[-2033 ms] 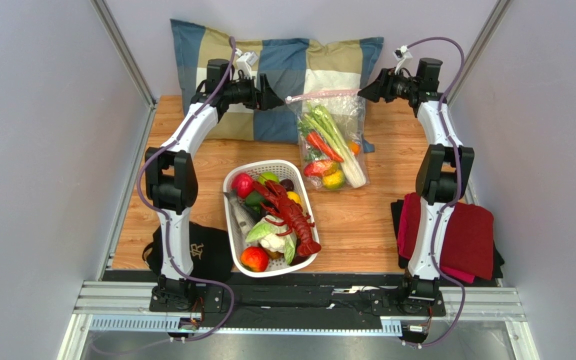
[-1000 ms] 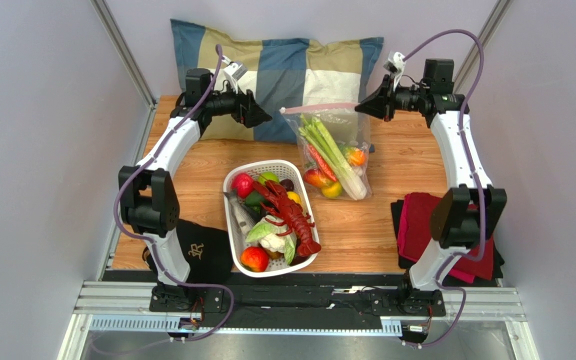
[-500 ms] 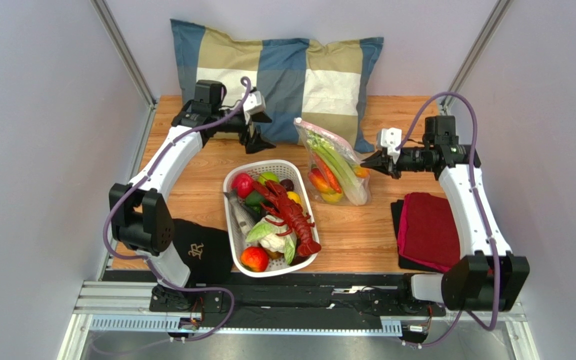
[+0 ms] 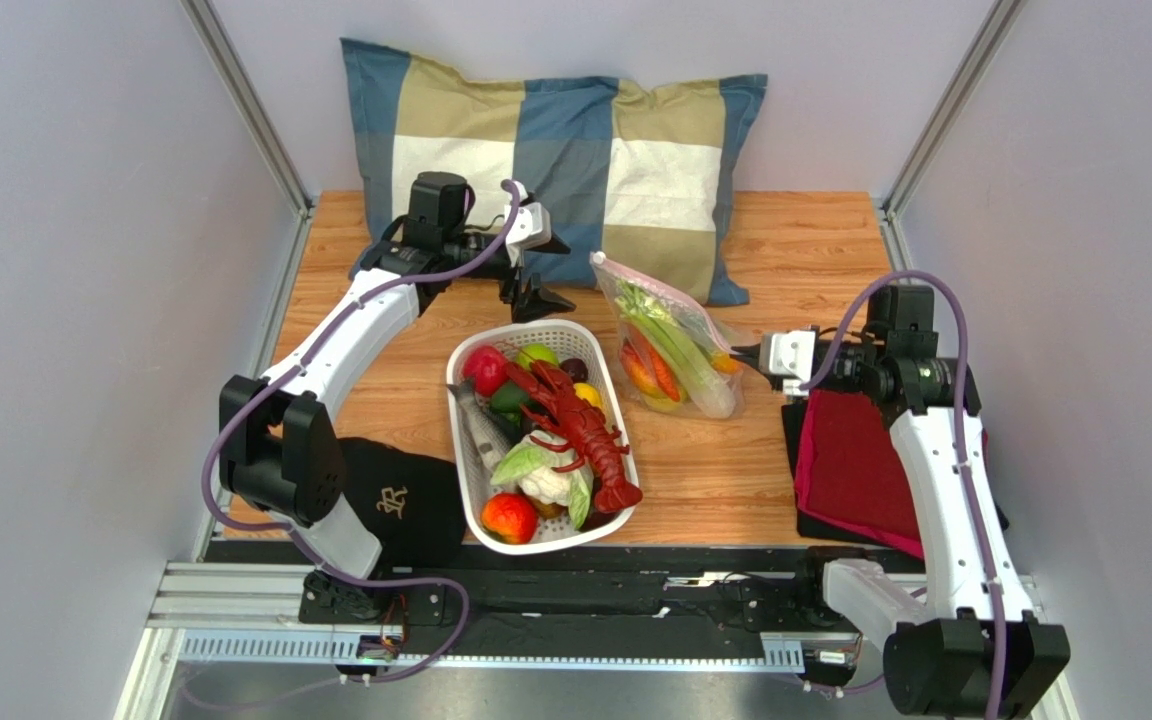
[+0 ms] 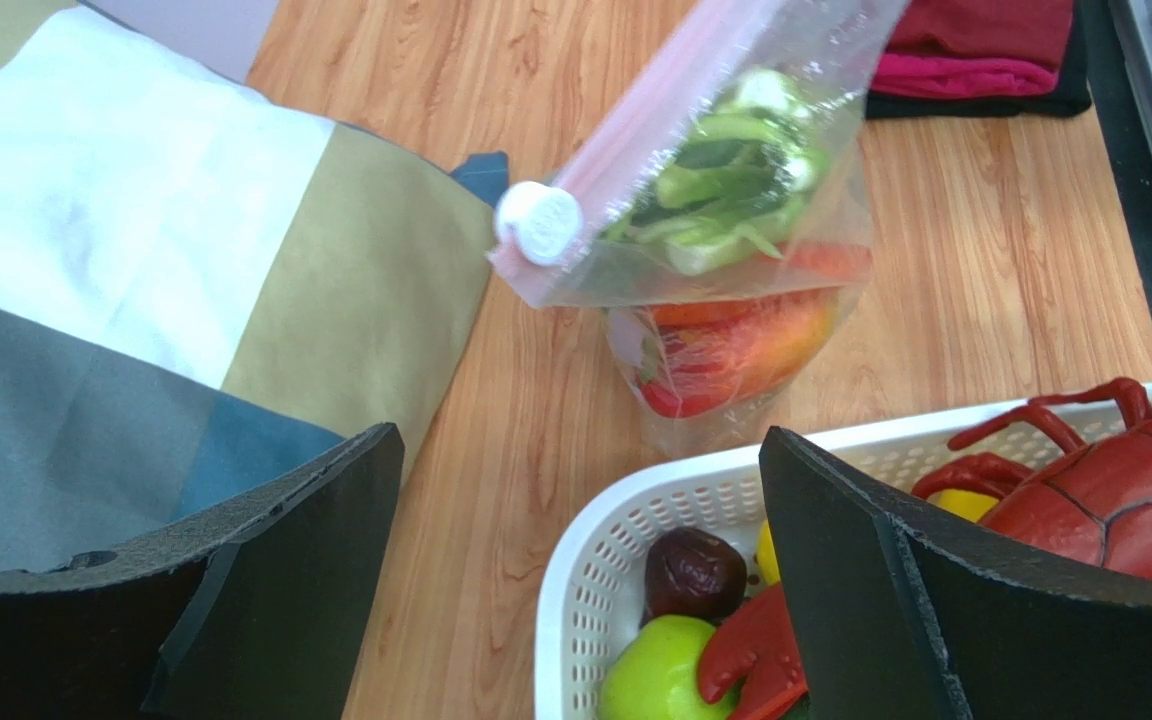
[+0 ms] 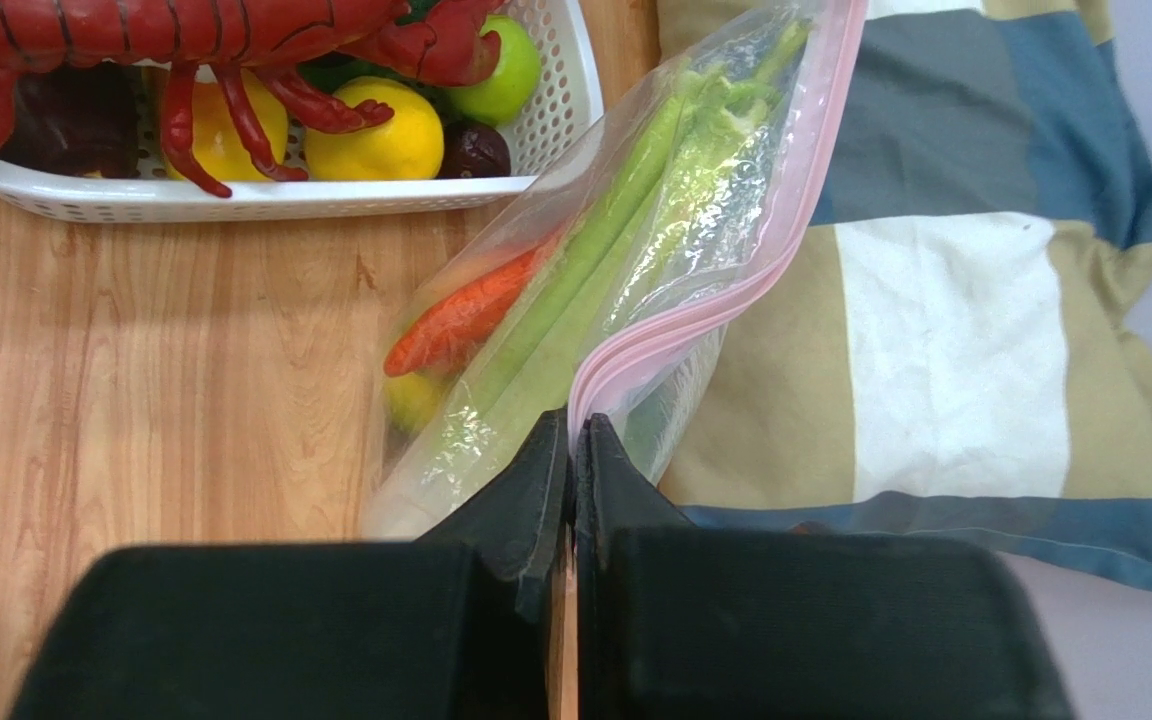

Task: Place the food in the zip-top bag and seal the zipper
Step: Pick up the zipper food storage bag at the center of the board.

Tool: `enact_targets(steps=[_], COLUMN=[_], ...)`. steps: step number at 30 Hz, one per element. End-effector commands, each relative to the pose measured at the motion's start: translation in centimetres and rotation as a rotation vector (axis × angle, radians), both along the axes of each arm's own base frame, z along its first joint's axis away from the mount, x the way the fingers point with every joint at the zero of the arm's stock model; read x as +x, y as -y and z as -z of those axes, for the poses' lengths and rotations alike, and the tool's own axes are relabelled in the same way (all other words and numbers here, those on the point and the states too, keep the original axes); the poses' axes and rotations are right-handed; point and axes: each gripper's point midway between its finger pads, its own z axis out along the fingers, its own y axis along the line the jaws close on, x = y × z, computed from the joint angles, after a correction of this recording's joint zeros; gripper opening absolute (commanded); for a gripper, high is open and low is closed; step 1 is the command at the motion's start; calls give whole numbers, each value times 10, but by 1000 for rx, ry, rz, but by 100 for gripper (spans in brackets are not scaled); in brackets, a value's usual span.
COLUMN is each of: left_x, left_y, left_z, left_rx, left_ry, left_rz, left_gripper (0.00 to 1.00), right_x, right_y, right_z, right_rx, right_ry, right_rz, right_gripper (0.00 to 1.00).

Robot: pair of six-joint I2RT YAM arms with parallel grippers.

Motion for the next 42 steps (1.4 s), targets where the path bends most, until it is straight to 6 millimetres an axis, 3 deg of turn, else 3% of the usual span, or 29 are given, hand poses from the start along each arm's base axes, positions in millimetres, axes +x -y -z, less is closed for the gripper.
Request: enact_targets(steps=[1,6,12,15,16,18,24,26,28,29,30,31,32,34,37,42], left_x=[-2,-10,-44,-61,-64,-66,-63,-63,-65,-65,-66,-65,-65,-66,-71,-75], left_y=[9,23,34,39,41,42,45,45,44,43,43,43,43,44,49,54], left_z=[-32,-39,-32,-27,-26,-26,-34,-36,-39,-37,-38,-42,-42,-45,-38,-39], left_rx=[-78,-83,-57,-53,-52,-53,-72,-79,-83,-80,-80,-79,-77,-64,-19,2], left_ry=[85,95,105,81,69,42,17,23,40,46,58,83,96,152,226,201], left_rz=[34,74,193,232,238,236,210,208,209,207,206,194,194,184,183,177], left_gripper=[98,95,83,58,44,24,0,0,0,0,0,0,0,0,0,0], right_x=[-9,-19,-21,-19,-19,-16,-16,-15,-13,-11,-11,-9,-4,-4,-7,-9], right_y=[-2,-3,0,3,4,6,8,9,11,12,12,12,11,7,-10,-46], right_z=[-10,-14,-13,-14,-15,-17,-19,-19,-19,-19,-22,-33,-41,-60,-82,-102], right_rx=[-24,-23,-41,-35,-26,-25,-21,-24,-20,-18,15,41,68,136,210,262], right_ry=[180,249,299,291,277,271,266,260,235,217,163,152,147,85,-12,-162], right_rz=[-48,-60,-33,-4,11,29,43,52,70,89,115,133,142,153,99,14], right_gripper=[0,0,0,0,0,0,0,0,20,36,63,73,91,98,98,84])
